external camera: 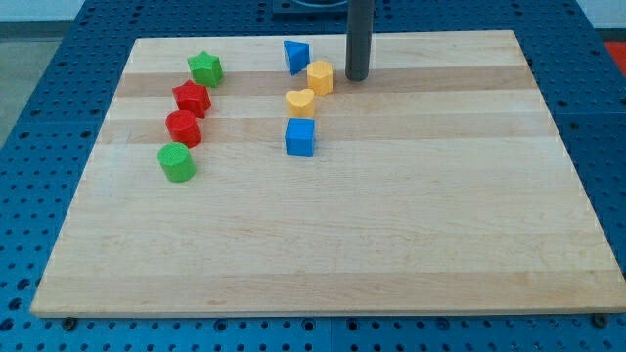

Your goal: Move your arm towards the green star

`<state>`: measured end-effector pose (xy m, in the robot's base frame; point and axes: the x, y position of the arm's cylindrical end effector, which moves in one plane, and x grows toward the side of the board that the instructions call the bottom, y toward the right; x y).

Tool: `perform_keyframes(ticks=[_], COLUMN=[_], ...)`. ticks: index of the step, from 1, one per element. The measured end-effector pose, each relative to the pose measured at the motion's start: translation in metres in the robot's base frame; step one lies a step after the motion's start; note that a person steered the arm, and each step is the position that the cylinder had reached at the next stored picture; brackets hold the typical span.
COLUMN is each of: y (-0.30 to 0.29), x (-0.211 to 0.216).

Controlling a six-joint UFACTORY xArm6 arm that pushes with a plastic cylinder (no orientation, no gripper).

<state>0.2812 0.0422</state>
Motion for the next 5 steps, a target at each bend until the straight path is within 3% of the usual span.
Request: perform_keyframes(ticks=[3,5], y=[-0.049,-0.022], x=[0.004,0.004])
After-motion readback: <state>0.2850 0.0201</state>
